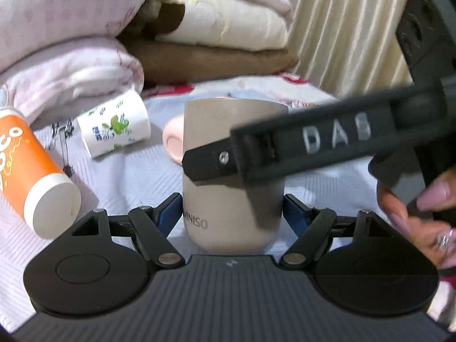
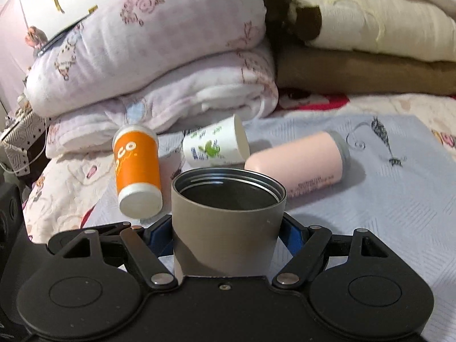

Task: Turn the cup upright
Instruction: 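Rotate the tumbler open end up with the right gripper while the left gripper holds it, then open the left gripper while the right gripper lowers the tumbler onto the cloth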

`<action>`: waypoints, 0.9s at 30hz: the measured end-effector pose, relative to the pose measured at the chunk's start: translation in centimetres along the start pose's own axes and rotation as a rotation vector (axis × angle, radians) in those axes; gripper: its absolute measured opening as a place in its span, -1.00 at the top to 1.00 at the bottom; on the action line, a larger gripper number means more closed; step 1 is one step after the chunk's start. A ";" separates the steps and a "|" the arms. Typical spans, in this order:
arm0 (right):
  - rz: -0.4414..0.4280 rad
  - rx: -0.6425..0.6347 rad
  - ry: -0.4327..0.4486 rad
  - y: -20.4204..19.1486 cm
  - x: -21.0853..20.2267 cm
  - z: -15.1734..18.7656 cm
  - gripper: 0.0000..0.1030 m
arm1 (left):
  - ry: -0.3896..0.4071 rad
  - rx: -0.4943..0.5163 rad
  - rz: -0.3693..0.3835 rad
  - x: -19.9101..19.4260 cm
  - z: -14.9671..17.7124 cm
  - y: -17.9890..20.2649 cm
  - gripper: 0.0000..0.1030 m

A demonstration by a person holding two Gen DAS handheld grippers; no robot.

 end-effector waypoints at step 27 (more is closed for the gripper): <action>0.141 -0.096 0.030 0.4 0.3 0.0 -0.59 | -0.021 -0.110 0.058 0.8 0.1 -1.0 -0.05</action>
Point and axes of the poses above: each gripper's, at about its wrist camera, not at the fingertips, and x roughly the way its jaws point, y to its right, z to its underside, the point moved 6 cm from there along x, roughly the way its jaws point, and after that the axes turned 10 degrees about -y, right-handed, at the moved point
